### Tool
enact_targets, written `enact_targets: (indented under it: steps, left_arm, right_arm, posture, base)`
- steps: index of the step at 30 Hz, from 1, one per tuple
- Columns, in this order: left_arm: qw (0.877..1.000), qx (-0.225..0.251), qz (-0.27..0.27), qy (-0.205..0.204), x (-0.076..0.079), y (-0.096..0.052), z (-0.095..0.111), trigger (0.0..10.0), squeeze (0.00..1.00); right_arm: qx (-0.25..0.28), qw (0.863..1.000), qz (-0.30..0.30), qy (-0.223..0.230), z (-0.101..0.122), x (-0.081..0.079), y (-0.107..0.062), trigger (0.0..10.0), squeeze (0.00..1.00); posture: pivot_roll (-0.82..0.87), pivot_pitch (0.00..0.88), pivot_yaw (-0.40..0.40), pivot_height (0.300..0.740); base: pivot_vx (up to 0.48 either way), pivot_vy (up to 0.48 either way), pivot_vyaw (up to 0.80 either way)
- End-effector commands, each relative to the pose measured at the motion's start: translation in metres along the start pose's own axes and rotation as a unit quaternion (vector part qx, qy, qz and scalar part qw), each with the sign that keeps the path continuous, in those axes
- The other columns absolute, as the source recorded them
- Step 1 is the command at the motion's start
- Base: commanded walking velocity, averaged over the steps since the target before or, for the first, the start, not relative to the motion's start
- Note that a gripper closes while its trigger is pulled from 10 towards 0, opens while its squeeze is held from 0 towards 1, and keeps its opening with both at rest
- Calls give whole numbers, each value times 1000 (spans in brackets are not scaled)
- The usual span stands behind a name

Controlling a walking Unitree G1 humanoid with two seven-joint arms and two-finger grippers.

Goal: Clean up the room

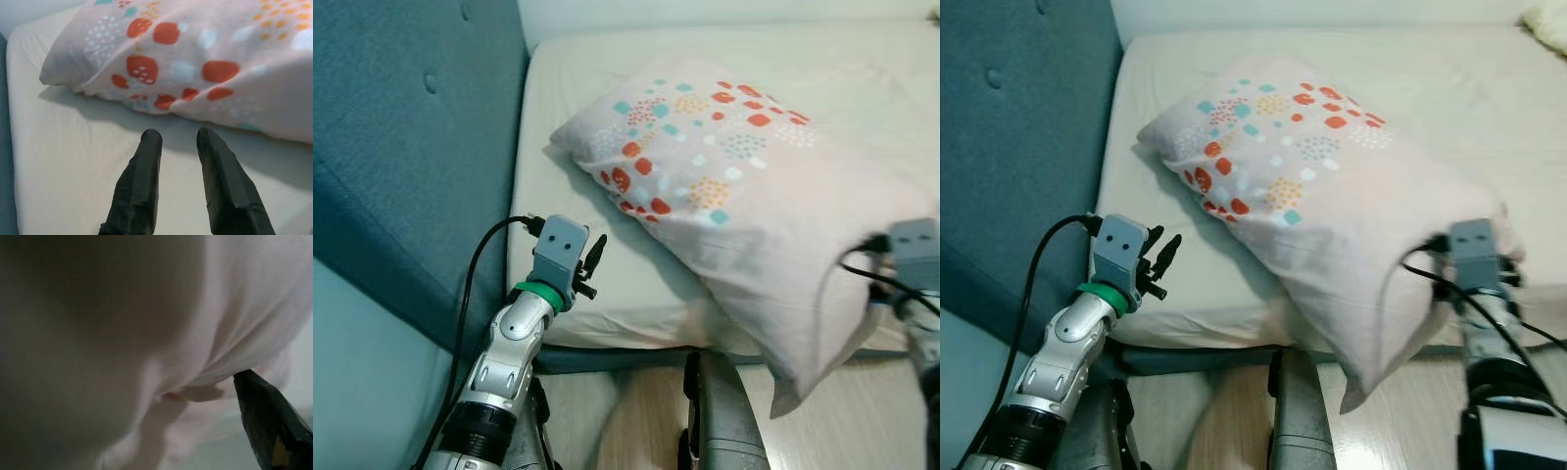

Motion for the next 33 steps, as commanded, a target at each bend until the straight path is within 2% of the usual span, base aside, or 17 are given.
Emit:
enact_targets:
  steps: [1, 3, 4, 6, 7, 9, 11, 12, 15, 18, 19, 21, 24, 26, 30, 32, 33]
  left_arm:
    - [1000, -8, -1, -1, 0, -3, -4, 10000, 0]
    - [1000, -9, 0, 0, 0, -3, -3, 10000, 0]
    - [1000, -9, 0, 0, 0, -3, -3, 10000, 0]
    - [1000, -9, 1, 1, -1, -3, -3, 10000, 0]
    - [1000, -9, 1, 1, -1, -3, -3, 10000, 0]
    - [1000, -10, 2, 2, -2, -4, -3, 10000, 0]
    - [1000, -9, 4, 2, -3, -3, -1, 10000, 0]
    - [1000, -9, 4, 2, -3, -3, -1, 10000, 0]
    - [1000, 10, 26, -1, -14, 2, 11, 10000, 0]
    - [996, 49, 71, 0, -40, 8, 40, 10000, 0]
    - [996, 49, 71, 0, -40, 8, 40, 10000, 0]
    - [994, 65, 87, 0, -50, 10, 52, 10000, 0]
    - [984, 119, 130, -1, -80, 13, 94, 10000, 0]
    - [976, 153, 154, -15, -98, 11, 121, 10000, 0]
    - [974, 166, 152, -5, -102, 9, 133, 10000, 0]
    - [983, 135, 120, 13, -90, 7, 112, 10000, 0]
    - [983, 135, 120, 13, -90, 7, 112, 10000, 0]
  right_arm:
    - [-10, 998, 60, -12, -4, -29, 0, 10000, 0]
    - [-7, 989, 144, -20, 2, -68, -1, 10000, 0]
    - [-7, 989, 144, -20, 2, -68, -1, 10000, 0]
    - [23, 955, 295, -7, 20, -128, -15, 10000, 0]
    - [23, 955, 295, -7, 20, -128, -15, 10000, 0]
    - [75, 902, 426, 13, 48, -174, -38, 10000, 0]
    - [113, 861, 494, 34, 71, -197, -55, 10000, 0]
    - [113, 861, 494, 34, 71, -197, -55, 10000, 0]
    - [156, 819, 544, 95, 113, -220, -71, 10000, 0]
    - [194, 776, 574, 176, 158, -243, -87, 10000, 0]
    - [194, 776, 574, 176, 158, -243, -87, 10000, 0]
    - [205, 758, 584, 203, 175, -250, -93, 10000, 0]
    - [261, 689, 614, 283, 231, -260, -118, 10000, 0]
    - [299, 630, 635, 333, 265, -252, -135, 10000, 0]
    - [316, 631, 643, 298, 270, -255, -143, 10000, 0]
    - [255, 670, 654, 242, 217, -273, -135, 10000, 0]
    - [255, 670, 654, 242, 217, -273, -135, 10000, 0]
  posture:
    - [-12, 18, 61, 510]
    - [-7, 19, 60, 510]
    - [-7, 19, 60, 510]
    - [-7, 17, 61, 510]
    - [-7, 17, 61, 510]
    - [-11, 14, 63, 510]
    - [-16, 12, 65, 510]
    - [-16, 12, 65, 510]
    - [-18, 8, 66, 510]
    - [-7, 1, 66, 510]
    - [-7, 1, 66, 510]
    - [-1, 0, 66, 510]
    - [6, 0, 69, 510]
    - [6, 0, 68, 510]
    - [8, 0, 64, 510]
    - [8, 6, 53, 510]
    - [8, 6, 53, 510]
  base:
    - [0, 0, 0]
    - [0, 0, 0]
    - [0, 0, 0]
    - [0, 0, 0]
    - [0, 0, 0]
    - [0, 0, 0]
    - [0, 0, 0]
    - [0, 0, 0]
    - [0, 0, 0]
    - [0, 0, 0]
    - [0, 0, 0]
    - [0, 0, 0]
    - [0, 0, 0]
    - [0, 0, 0]
    - [0, 0, 0]
    - [0, 0, 0]
    - [0, 0, 0]
Point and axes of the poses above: a point about 5 cm out from each wrist's last joint towards the gripper, its own y axis pointing out of the wrist towards the gripper, its own z axis along the axis of the wrist's last joint, x = y × z, the point moved 6 cm from there along y, pointing out of the wrist towards the gripper, and after that the axes turned 2 degrees about y, right-handed, at the moved point
